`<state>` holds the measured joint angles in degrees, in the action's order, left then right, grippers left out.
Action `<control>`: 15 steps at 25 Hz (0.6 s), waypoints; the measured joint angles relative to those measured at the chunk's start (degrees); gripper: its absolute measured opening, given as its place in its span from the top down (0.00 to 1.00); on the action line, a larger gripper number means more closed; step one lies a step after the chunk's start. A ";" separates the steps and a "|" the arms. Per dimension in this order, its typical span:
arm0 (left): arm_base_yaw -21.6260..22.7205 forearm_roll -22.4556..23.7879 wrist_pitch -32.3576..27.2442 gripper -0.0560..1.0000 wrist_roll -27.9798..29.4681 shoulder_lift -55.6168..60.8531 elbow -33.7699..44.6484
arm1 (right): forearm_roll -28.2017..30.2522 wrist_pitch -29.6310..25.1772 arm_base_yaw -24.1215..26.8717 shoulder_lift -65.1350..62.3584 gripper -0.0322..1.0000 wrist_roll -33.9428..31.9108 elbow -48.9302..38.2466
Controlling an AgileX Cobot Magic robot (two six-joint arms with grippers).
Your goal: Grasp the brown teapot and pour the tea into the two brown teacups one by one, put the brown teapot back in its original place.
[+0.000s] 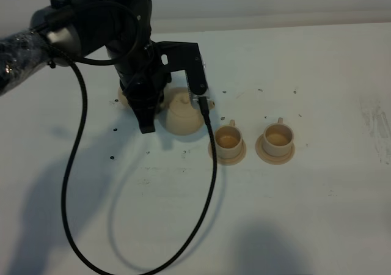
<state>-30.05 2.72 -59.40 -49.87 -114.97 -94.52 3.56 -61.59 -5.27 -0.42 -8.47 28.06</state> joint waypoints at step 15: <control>0.27 2.11 0.22 0.94 -5.81 1.10 2.71 | 0.00 0.00 0.00 0.00 0.75 0.05 0.00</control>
<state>-29.78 4.83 -59.18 -55.68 -113.87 -91.81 3.56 -61.59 -5.27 -0.42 -8.42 28.06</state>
